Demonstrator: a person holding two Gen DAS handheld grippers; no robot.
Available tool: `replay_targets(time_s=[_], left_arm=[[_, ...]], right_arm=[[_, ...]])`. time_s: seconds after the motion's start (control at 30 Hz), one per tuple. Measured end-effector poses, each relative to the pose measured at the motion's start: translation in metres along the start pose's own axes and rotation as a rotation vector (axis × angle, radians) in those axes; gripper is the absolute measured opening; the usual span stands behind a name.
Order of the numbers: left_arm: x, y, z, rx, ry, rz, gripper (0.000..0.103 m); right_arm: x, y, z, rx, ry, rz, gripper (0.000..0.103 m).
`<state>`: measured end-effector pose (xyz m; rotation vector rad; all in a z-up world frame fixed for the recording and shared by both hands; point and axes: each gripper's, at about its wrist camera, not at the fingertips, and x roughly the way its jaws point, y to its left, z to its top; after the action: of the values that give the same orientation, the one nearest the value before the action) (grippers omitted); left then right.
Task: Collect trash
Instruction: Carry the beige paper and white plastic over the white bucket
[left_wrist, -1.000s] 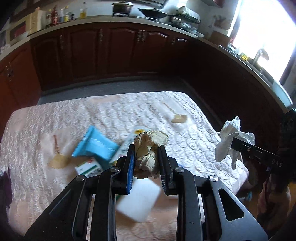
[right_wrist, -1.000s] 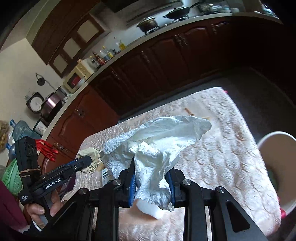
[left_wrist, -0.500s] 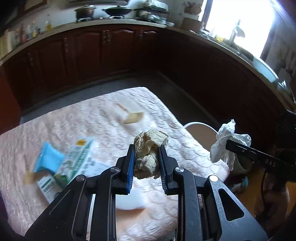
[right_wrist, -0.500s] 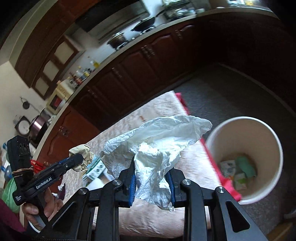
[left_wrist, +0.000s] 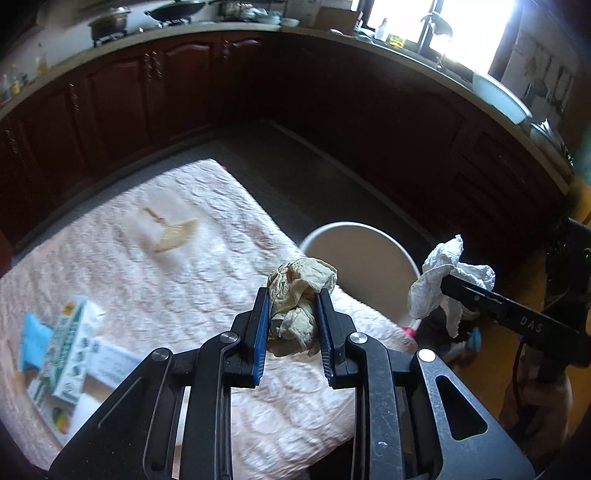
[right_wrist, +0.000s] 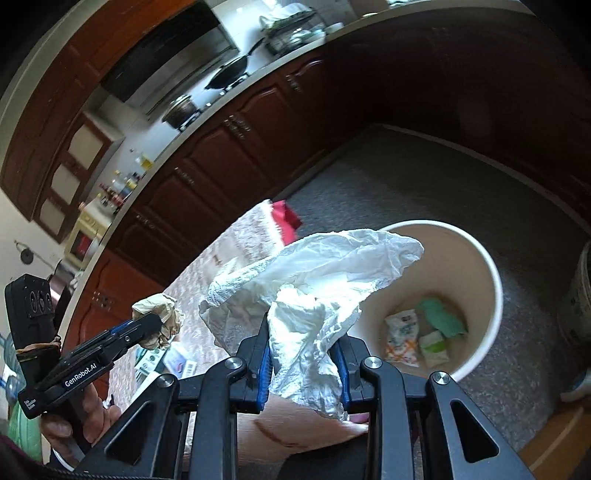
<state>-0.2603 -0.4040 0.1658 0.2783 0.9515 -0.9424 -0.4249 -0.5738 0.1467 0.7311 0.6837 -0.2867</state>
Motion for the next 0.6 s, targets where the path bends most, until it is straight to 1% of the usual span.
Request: replay_targets(time_s=[0.23,0.4,0.47,0.6], left_arm=[[0.038,-0.021,0.011,-0.009,0.05,-0.061,0.022],[0.059,-0.035,0.018,-0.016,0.062,-0.096,0.022],[0.066,-0.039,0.02,-0.016,0.068,-0.102,0.022],[0.078,-0.05,0.02,-0.001,0.084,-0.1,0.022]], right_arm=[[0.006,-0.035,0.002,0.064,0.008,-0.081,0.026],[0.018,-0.057,0.001,0.099,0.032,-0.13,0.026],[0.023,-0.062,0.001,0.103,0.042,-0.152,0.026],[0.028,-0.068,0.003,0.108,0.051,-0.164,0.026]])
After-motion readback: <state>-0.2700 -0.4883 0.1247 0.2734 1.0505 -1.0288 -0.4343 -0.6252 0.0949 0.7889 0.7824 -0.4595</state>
